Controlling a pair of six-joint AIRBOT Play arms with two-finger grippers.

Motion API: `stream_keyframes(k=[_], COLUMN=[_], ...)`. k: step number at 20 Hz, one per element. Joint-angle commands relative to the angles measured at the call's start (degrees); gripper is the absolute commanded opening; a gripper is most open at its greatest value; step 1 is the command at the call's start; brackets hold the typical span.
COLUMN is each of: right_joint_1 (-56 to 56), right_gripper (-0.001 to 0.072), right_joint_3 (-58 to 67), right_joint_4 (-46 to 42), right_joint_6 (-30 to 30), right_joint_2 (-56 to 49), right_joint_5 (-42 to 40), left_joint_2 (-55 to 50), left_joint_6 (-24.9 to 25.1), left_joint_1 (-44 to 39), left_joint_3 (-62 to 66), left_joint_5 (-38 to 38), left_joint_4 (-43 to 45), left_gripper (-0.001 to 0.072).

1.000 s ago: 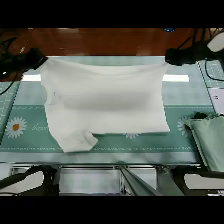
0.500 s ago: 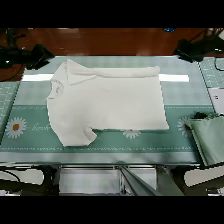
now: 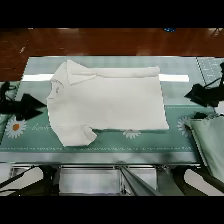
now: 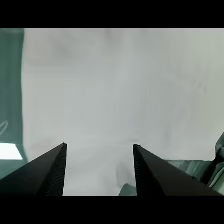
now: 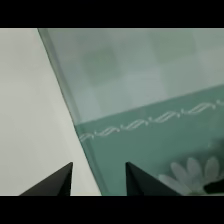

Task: Fold the shirts.

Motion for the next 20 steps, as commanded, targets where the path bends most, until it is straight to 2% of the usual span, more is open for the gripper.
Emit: stream_keyframes(k=[1, 5, 12, 13, 14, 15, 17, 20], right_joint_1=[-0.70, -0.72, -0.72, -1.01, -1.73, -2.49, -3.08, -1.40], right_gripper=[0.0390, 0.0390, 0.0390, 0.0390, 0.0390, 0.0390, 0.0390, 0.0390], right_joint_3=[-14.82, -18.80, -18.78, -18.78, -18.78, -18.80, -19.93, -23.56], right_joint_4=[8.83, 9.77, 10.67, 10.23, 8.68, 6.32, 3.15, 3.65], right_joint_6=[-4.87, -5.70, -9.84, -9.35, -7.78, -6.32, -3.13, -3.04], right_joint_2=[9.27, 10.93, 10.93, 10.93, 10.93, 10.93, 10.67, 9.11], right_joint_5=[-1.51, -0.61, 1.73, 1.51, 1.33, 1.29, 2.69, 3.50], left_joint_2=[5.44, 4.94, -0.61, -1.33, -2.12, -2.51, -2.54, -2.51], left_joint_6=[4.59, 3.32, 2.01, 2.01, 3.06, 4.61, 4.66, 4.63], left_joint_1=[5.27, 4.22, -5.16, -6.47, -7.39, -7.82, -7.82, -7.82], left_joint_3=[-14.32, -17.75, -17.77, -17.66, -17.16, -16.57, -15.58, -15.04], left_joint_5=[3.56, 9.35, 17.81, 18.69, 18.32, 17.81, 17.05, 17.07], left_joint_4=[1.55, 1.55, -1.79, -1.92, -1.73, -1.66, -1.46, -1.49], left_gripper=[0.0507, 0.0507, 0.0501, 0.0389, 0.0053, 0.0015, 0.0014, 0.0014])
